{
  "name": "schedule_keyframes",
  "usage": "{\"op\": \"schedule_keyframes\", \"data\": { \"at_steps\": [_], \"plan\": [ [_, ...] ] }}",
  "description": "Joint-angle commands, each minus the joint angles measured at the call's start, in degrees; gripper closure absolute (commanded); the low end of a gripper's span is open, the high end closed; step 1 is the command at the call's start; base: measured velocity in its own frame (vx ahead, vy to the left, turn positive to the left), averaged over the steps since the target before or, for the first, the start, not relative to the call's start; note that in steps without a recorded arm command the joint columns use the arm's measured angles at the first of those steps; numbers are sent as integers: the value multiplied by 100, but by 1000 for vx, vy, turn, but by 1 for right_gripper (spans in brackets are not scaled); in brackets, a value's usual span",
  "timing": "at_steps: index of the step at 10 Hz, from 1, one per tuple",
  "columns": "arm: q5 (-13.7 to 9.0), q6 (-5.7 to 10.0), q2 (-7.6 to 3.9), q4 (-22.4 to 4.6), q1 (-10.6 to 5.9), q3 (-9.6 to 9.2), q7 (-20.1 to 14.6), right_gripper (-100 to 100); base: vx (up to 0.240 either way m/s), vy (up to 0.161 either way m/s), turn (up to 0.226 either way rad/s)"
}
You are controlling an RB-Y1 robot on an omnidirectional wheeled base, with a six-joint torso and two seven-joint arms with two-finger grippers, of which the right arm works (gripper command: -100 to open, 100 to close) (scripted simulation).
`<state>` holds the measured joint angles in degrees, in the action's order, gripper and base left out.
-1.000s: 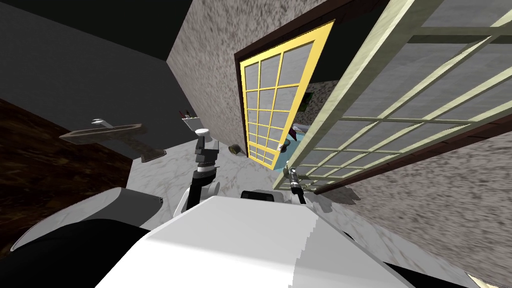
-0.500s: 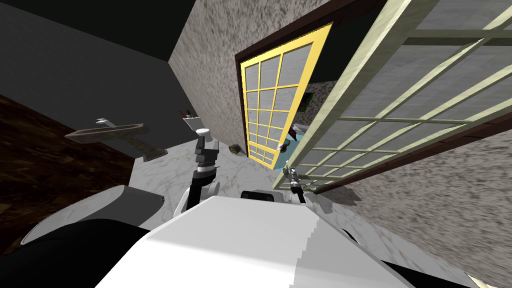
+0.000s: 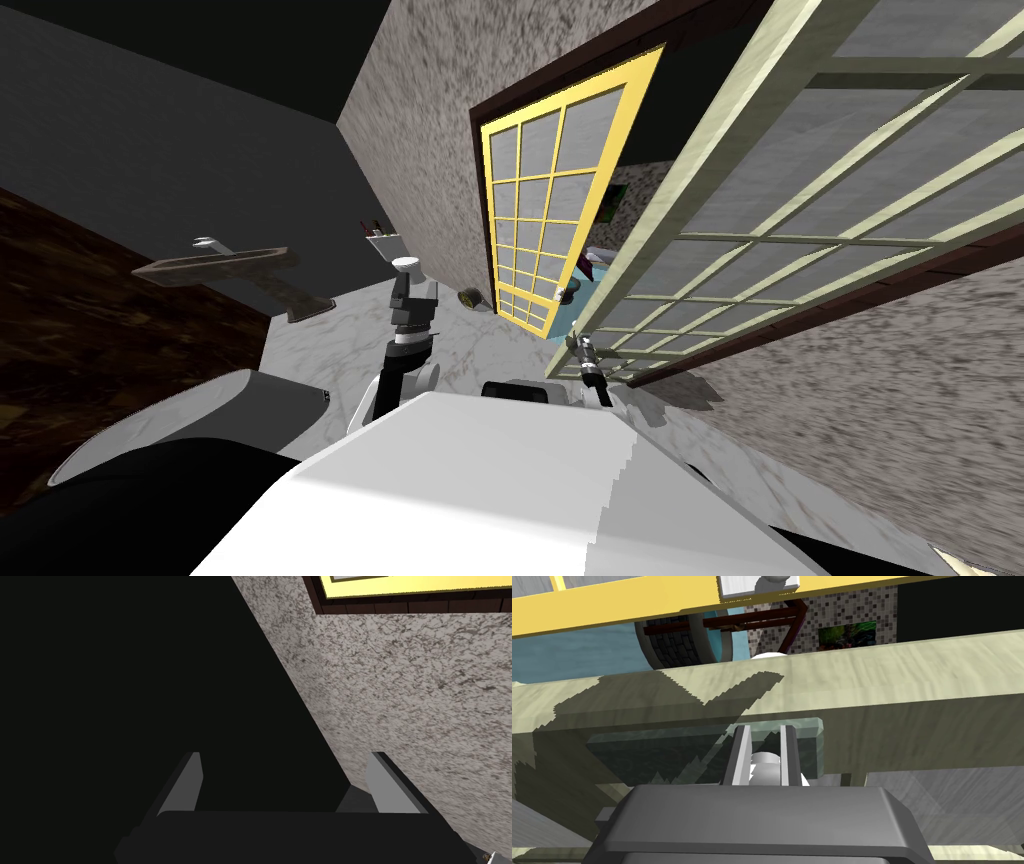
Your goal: Pull the door open
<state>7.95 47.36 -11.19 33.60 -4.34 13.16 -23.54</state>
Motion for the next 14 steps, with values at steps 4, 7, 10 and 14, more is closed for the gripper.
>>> {"op": "schedule_keyframes", "data": {
  "at_steps": [4, 7, 10, 14],
  "plan": [
    [-82, 100, -120, -246, -44, -51, -467, 100, -27, -14, 18],
    [-125, 183, -161, -310, -82, -178, -933, 100, -31, -23, 14],
    [-194, 268, -90, -269, -176, -260, -1291, -100, -68, -30, 73],
    [-344, 275, -40, -322, -246, -271, -1871, -100, -74, -51, 62]
  ]
}}
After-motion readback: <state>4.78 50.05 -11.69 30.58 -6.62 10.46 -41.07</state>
